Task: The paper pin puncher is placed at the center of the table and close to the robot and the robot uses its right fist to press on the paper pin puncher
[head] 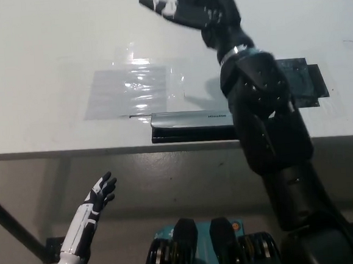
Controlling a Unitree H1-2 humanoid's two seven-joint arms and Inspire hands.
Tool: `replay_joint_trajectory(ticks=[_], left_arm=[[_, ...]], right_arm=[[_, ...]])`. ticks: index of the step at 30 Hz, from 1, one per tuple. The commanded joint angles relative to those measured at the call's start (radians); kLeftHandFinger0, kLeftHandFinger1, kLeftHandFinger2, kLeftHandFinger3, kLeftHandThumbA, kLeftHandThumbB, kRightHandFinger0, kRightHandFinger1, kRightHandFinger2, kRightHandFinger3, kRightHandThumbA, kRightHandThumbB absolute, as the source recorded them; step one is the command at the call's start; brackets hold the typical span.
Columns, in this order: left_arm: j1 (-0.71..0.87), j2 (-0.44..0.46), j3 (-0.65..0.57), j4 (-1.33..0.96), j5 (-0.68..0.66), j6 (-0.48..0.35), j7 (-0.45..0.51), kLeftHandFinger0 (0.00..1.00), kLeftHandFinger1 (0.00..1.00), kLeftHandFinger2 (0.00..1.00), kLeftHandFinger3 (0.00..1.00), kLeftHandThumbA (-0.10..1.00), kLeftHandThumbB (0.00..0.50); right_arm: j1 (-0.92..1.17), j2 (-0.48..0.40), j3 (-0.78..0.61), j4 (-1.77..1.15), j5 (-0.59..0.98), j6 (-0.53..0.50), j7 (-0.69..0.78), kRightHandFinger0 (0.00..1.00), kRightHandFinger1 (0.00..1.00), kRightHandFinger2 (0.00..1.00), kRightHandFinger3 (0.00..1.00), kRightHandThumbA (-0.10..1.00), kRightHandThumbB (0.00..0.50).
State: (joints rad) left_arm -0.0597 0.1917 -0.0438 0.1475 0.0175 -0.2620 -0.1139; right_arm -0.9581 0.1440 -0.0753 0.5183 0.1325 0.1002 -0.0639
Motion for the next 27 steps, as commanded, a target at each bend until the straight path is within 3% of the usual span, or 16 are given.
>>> replay_joint_trajectory(ticks=[1,5,7,8,10,12,24,27], left_arm=[[-0.024,0.008,0.004,-0.017,-0.004,-0.03,-0.011,1.0,1.0,1.0,1.0,1.0,0.187],[-0.026,0.014,0.005,-0.017,0.002,-0.039,-0.01,1.0,1.0,1.0,1.0,1.0,0.16],[-0.026,0.015,0.005,-0.016,0.006,-0.04,-0.008,1.0,1.0,1.0,1.0,1.0,0.158],[-0.022,0.014,0.007,-0.015,0.001,-0.044,-0.008,1.0,1.0,1.0,1.0,1.0,0.165],[-0.021,0.016,0.006,-0.017,0.008,-0.046,-0.007,1.0,1.0,1.0,1.0,1.0,0.167],[-0.018,0.019,0.005,-0.017,0.011,-0.044,-0.007,1.0,1.0,1.0,1.0,1.0,0.169],[-0.019,0.017,0.006,-0.013,0.003,-0.041,-0.01,1.0,1.0,1.0,1.0,1.0,0.187],[-0.017,0.018,0.005,-0.015,0.002,-0.039,-0.012,1.0,1.0,1.0,1.0,1.0,0.188]], right_arm=[[-0.029,0.004,-0.012,0.043,-0.005,-0.093,-0.023,0.0,0.0,0.0,0.0,1.0,0.152],[0.026,0.0,-0.007,0.063,-0.008,-0.113,-0.015,0.04,0.0,0.03,0.0,1.0,0.141],[0.033,-0.001,-0.006,0.07,-0.01,-0.119,-0.018,0.0,0.0,0.03,0.0,1.0,0.14],[0.064,-0.002,-0.009,0.083,-0.003,-0.14,-0.007,0.0,0.0,0.04,0.0,1.0,0.107],[0.09,-0.007,-0.018,0.106,0.006,-0.158,-0.003,0.0,0.0,0.05,0.0,1.0,0.106],[0.112,-0.013,-0.02,0.126,0.003,-0.183,-0.001,0.0,0.0,0.01,0.0,1.0,0.098],[0.229,0.002,-0.005,0.212,0.008,-0.23,0.031,0.0,0.0,0.01,0.0,1.0,0.137],[0.23,0.006,-0.011,0.282,0.014,-0.252,0.036,0.0,0.0,0.0,0.0,1.0,0.111]])
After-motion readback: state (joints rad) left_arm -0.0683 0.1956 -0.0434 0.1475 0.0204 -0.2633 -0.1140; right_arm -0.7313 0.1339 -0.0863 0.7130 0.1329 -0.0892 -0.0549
